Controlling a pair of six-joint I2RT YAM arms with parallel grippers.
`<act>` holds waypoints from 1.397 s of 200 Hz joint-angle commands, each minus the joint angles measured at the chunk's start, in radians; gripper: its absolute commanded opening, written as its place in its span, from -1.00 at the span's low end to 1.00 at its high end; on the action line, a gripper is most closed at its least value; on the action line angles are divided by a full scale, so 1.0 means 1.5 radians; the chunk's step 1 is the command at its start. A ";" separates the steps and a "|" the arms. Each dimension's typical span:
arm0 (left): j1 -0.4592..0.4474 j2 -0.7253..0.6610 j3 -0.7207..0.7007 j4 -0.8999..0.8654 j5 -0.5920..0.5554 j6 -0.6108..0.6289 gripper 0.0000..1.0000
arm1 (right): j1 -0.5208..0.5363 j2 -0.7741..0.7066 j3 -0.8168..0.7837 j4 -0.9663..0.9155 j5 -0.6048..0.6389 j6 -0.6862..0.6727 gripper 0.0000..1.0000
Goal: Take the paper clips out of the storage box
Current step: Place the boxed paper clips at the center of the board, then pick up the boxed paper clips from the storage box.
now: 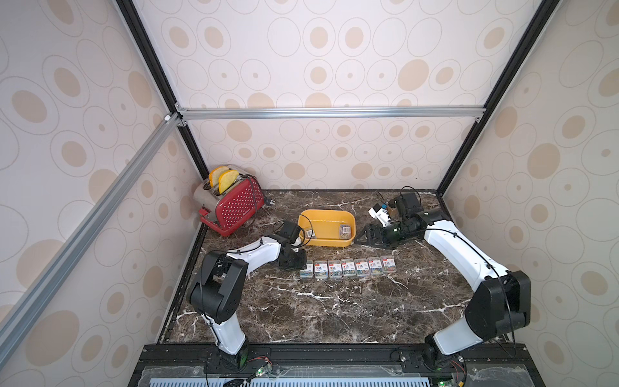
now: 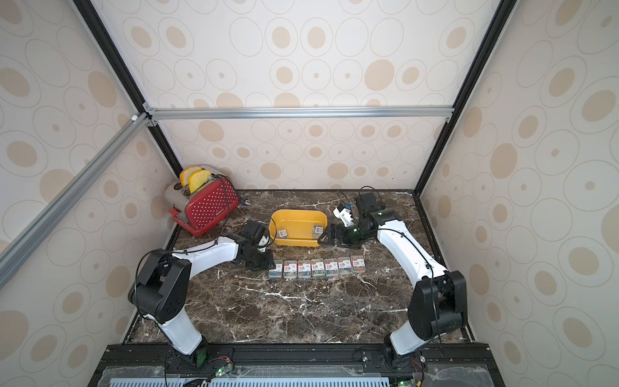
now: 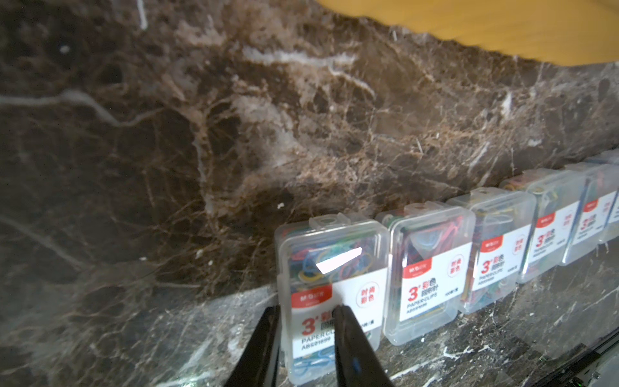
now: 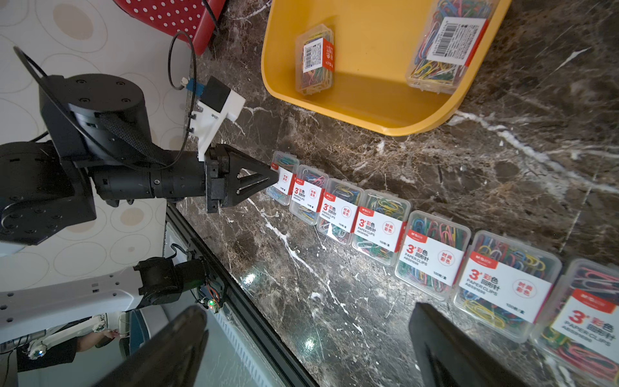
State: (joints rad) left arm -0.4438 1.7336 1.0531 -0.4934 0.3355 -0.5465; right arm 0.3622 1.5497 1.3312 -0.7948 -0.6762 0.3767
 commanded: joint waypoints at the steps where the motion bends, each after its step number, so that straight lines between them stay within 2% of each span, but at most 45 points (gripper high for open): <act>1: -0.005 0.012 -0.005 -0.007 0.000 -0.006 -0.42 | -0.002 0.003 -0.003 0.000 -0.007 -0.002 1.00; 49: -0.008 0.004 0.010 -0.007 0.008 -0.008 -0.34 | -0.001 0.003 -0.003 0.003 -0.006 -0.002 1.00; 70: -0.008 -0.032 0.018 -0.016 -0.007 -0.010 -0.28 | -0.001 0.001 0.006 0.000 0.000 -0.006 1.00; 97: -0.007 -0.084 0.075 -0.053 -0.044 0.004 -0.06 | -0.002 0.002 0.025 -0.011 0.005 -0.012 1.00; 130: -0.006 -0.074 0.200 -0.112 -0.041 0.035 0.23 | -0.002 0.009 0.048 -0.024 0.014 -0.019 1.00; 151: -0.006 -0.027 0.283 -0.130 -0.014 0.052 0.37 | -0.002 0.009 0.059 -0.036 0.034 -0.027 1.00; 204: -0.019 0.132 0.462 -0.130 -0.010 0.081 0.40 | -0.013 -0.015 0.079 -0.070 0.117 -0.055 1.00; 241: -0.050 0.260 0.606 -0.161 -0.052 0.112 0.49 | -0.026 -0.024 0.082 -0.081 0.141 -0.057 1.00; 279: -0.072 0.342 0.652 -0.131 -0.111 0.105 0.58 | -0.032 -0.036 0.074 -0.078 0.162 -0.051 1.00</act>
State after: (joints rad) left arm -0.5343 2.1910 1.9610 -0.6880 0.2386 -0.4114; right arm 0.3214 1.5307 1.4281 -0.8921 -0.4679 0.3088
